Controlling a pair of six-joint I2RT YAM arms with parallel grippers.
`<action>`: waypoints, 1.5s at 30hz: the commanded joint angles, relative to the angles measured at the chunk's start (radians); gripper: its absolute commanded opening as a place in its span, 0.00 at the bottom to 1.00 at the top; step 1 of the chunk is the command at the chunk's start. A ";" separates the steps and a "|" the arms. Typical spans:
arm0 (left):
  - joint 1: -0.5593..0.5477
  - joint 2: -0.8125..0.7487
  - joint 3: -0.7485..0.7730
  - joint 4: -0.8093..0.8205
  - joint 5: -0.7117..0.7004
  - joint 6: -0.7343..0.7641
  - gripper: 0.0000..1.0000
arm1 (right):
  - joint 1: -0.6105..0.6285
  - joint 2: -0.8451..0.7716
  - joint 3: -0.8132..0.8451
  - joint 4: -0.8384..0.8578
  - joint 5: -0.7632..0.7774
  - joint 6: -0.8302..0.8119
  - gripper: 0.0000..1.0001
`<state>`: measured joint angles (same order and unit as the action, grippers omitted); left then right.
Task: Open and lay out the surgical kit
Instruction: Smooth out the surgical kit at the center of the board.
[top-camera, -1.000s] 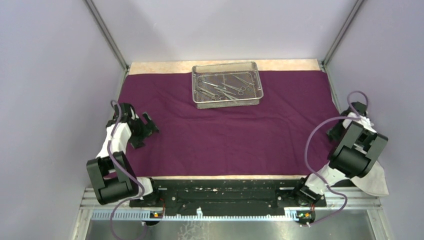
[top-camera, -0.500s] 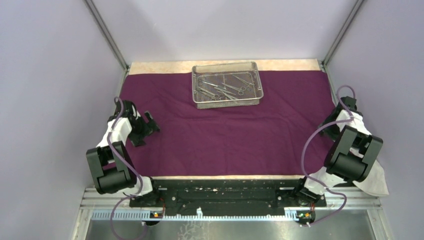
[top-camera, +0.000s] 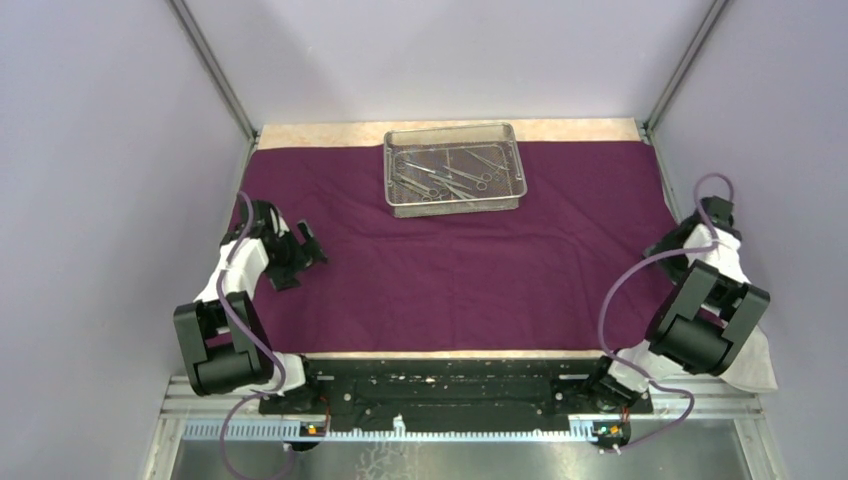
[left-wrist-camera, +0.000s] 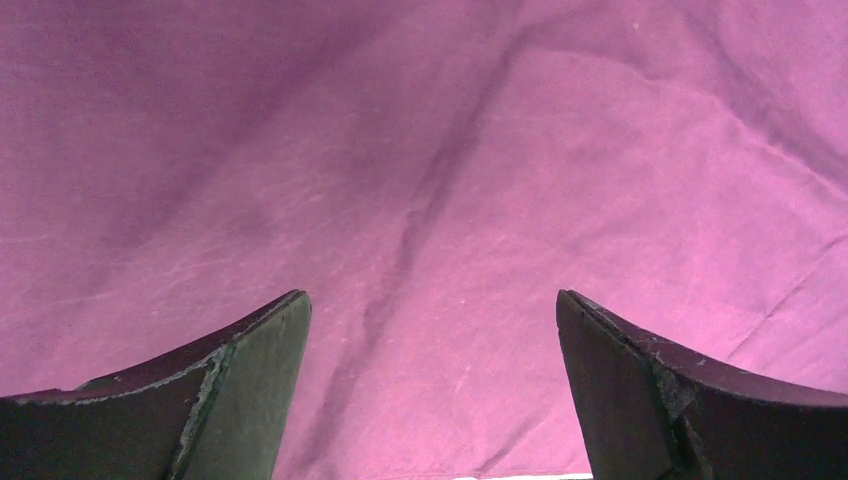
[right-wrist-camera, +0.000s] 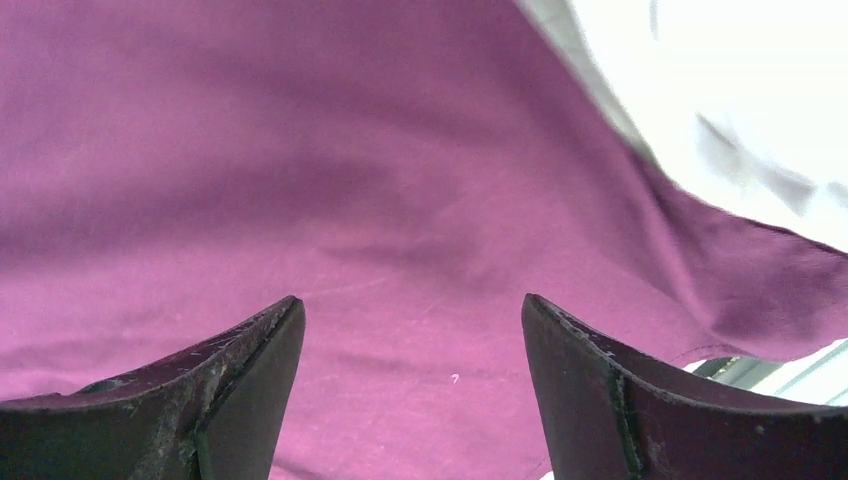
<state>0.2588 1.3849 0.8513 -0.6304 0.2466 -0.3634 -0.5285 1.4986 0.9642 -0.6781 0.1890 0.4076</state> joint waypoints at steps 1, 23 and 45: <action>-0.036 -0.040 -0.014 0.038 0.028 0.035 0.99 | -0.141 -0.039 0.037 0.042 -0.110 0.057 0.78; 0.025 0.125 0.015 0.030 -0.074 0.055 0.99 | 0.124 0.255 0.125 0.177 -0.283 -0.118 0.83; -0.122 0.109 0.264 0.306 0.062 0.061 0.99 | 0.202 0.462 0.617 0.201 -0.322 0.130 0.85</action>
<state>0.1280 1.4166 1.0912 -0.5224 0.1856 -0.3122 -0.3573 1.7996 1.3914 -0.5556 -0.0845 0.4545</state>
